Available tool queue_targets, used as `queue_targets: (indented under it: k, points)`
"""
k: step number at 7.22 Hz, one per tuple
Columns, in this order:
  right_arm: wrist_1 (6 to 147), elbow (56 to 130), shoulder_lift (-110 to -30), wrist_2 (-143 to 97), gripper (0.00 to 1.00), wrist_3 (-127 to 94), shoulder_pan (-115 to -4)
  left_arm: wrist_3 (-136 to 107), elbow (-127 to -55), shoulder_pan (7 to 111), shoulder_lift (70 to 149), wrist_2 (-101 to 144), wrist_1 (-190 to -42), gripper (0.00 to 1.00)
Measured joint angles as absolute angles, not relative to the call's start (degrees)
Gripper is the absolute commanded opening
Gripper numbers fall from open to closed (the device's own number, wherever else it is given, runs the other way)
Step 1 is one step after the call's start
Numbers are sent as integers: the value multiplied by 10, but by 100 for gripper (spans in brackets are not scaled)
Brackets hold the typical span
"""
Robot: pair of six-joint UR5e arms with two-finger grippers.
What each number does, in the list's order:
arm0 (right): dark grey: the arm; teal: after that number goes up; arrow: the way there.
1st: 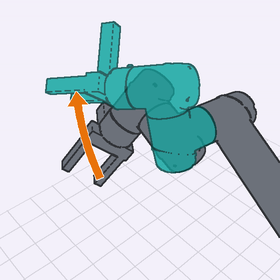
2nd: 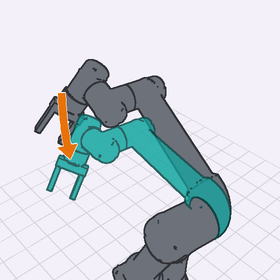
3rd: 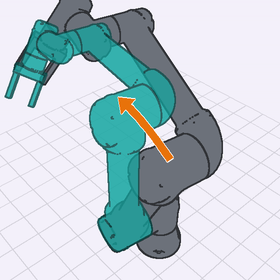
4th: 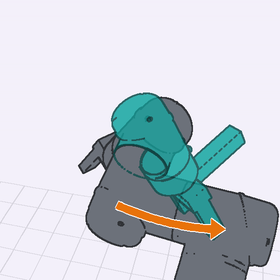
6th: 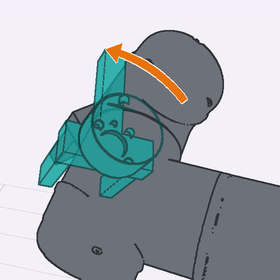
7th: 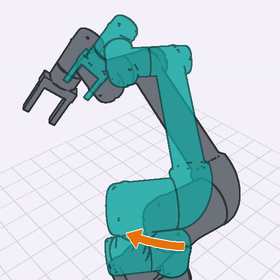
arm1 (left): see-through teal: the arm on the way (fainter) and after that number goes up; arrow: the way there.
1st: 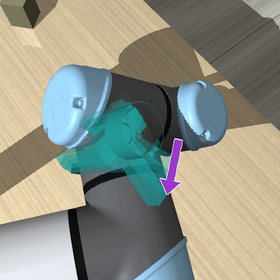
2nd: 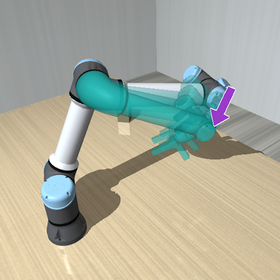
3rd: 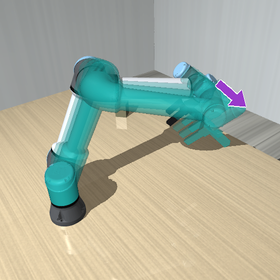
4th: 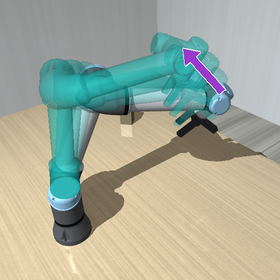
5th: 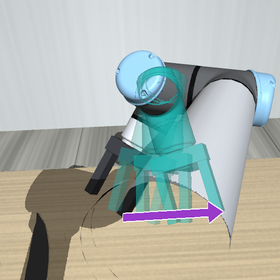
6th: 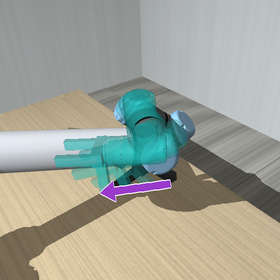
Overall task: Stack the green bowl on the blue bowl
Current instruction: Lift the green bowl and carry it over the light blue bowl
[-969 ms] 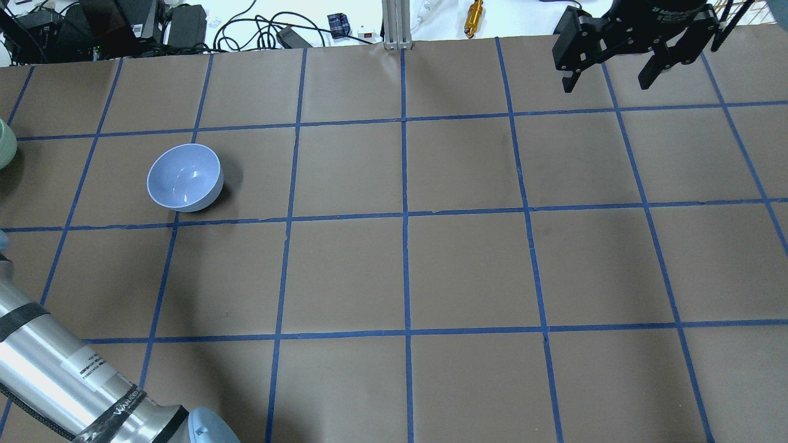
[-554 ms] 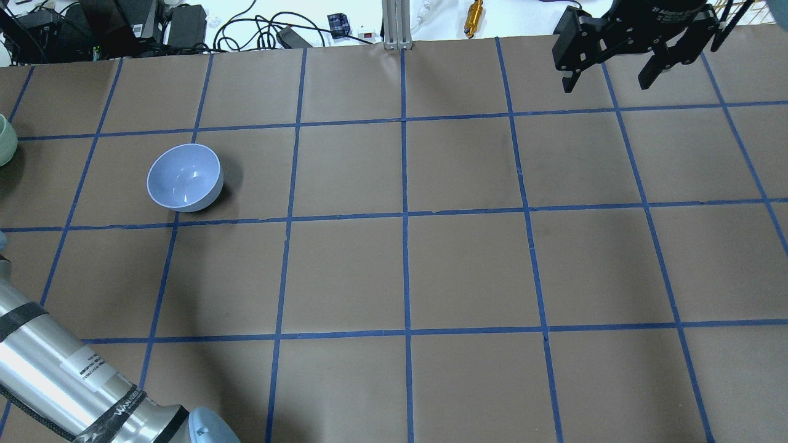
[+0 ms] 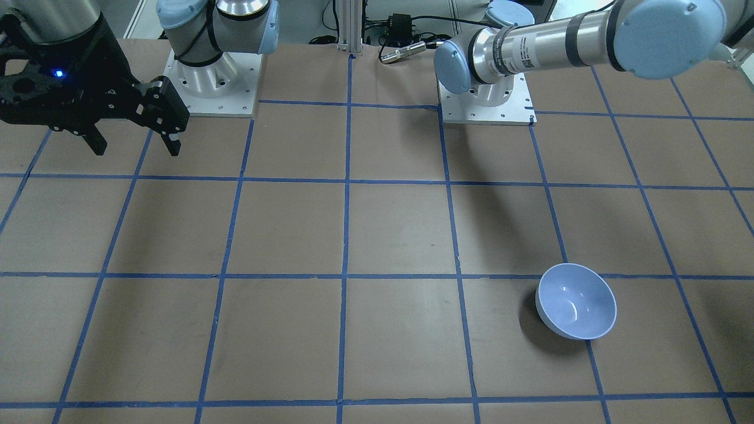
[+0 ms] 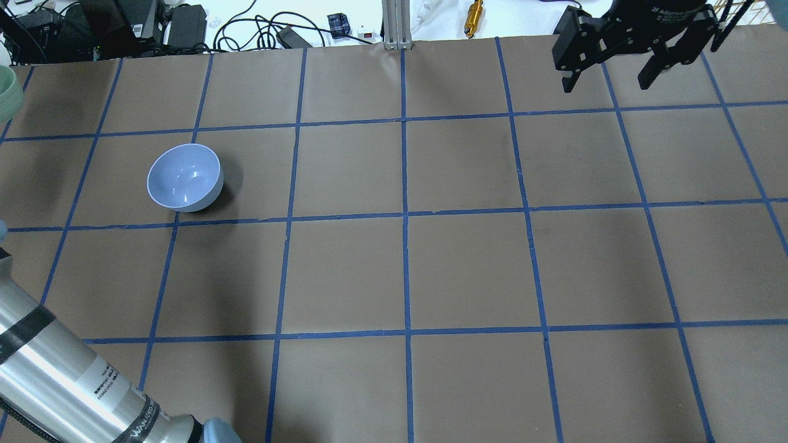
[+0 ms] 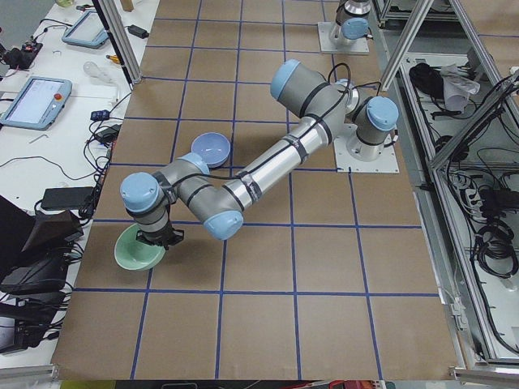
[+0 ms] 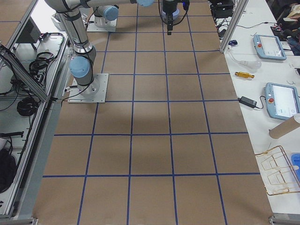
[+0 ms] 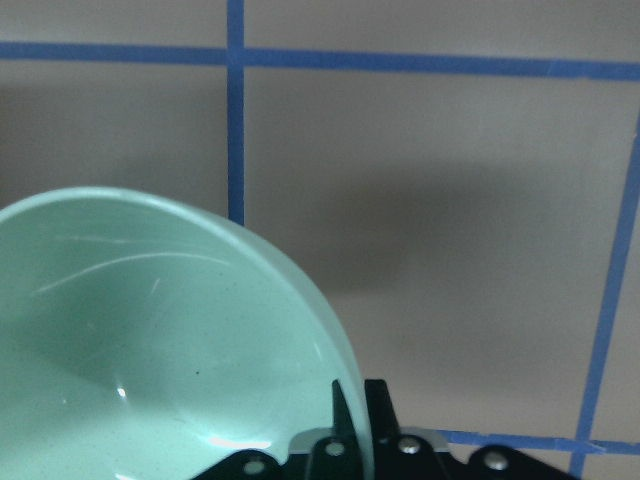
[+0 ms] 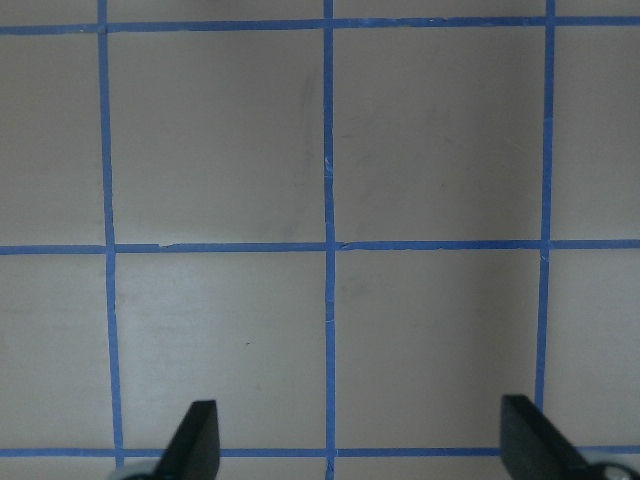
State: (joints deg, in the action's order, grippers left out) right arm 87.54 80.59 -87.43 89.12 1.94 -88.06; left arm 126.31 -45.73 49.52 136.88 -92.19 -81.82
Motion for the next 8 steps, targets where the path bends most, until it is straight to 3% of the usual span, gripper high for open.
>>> queue_targets:
  k: [5, 8]
  points:
    - [875, 806, -875, 891, 100, 19, -881, 1079, -742, 644, 1135, -934, -825, 0]
    - [875, 806, -874, 891, 100, 19, -881, 1031, -874, 705, 1065, -928, -790, 0]
